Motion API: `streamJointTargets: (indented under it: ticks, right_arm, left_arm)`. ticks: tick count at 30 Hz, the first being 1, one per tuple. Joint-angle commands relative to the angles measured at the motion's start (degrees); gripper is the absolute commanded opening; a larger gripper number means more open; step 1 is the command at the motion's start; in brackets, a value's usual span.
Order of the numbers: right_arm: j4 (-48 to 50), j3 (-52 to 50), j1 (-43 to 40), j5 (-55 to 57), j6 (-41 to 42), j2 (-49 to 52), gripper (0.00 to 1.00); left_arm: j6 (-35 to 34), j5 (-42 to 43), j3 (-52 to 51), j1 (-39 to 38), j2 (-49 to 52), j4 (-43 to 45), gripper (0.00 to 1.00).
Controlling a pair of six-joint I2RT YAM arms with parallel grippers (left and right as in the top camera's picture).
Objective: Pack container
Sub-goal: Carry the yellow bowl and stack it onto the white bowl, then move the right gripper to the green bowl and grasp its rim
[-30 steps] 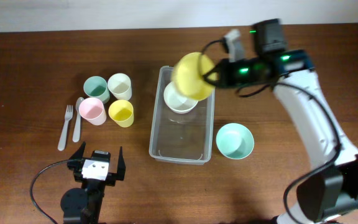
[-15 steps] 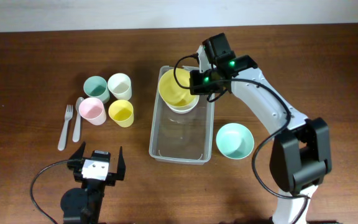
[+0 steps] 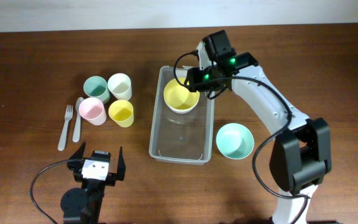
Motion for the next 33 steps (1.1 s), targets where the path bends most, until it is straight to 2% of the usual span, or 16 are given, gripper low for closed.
streamJointTargets:
  ticks: [1, 8, 12, 14, 19, 24, 28, 33]
  right_arm:
    - [-4.9, 5.6, -1.3, -1.0, -1.4, -8.6, 0.51]
    - [-24.2, 7.8, -6.6, 10.1, -1.4, -19.3, 0.53]
    - [-36.0, 7.0, -12.4, 14.0, -1.4, -20.4, 0.54]
    - [-37.6, 4.3, -14.8, 13.9, -1.4, -20.4, 0.55]
    - [-36.8, -7.4, -17.8, 13.4, 0.0, -20.4, 0.54]
    - [-27.5, -22.9, -18.0, 6.2, 0.0, -20.4, 0.54]
    - [-18.9, -35.1, -18.1, 4.6, 1.0, -20.4, 0.52]
    - [-12.1, -41.5, -18.1, 4.6, 2.4, -20.4, 0.52]
  left_arm:
    - [0.5, 0.9, -0.5, -0.1, -0.4, 0.3, 1.0]
    - [0.5, 0.9, -0.5, -0.1, -0.4, 0.3, 1.0]
    - [0.5, 0.9, -0.5, -0.1, -0.4, 0.3, 1.0]
    - [0.5, 0.9, -0.5, -0.1, -0.4, 0.3, 1.0]
    - [0.5, 0.9, -0.5, -0.1, -0.4, 0.3, 1.0]
    - [0.5, 0.9, -0.5, -0.1, -0.4, 0.3, 1.0]
    - [0.5, 0.9, -0.5, -0.1, -0.4, 0.3, 1.0]
    - [0.5, 0.9, -0.5, -0.1, -0.4, 0.3, 1.0]
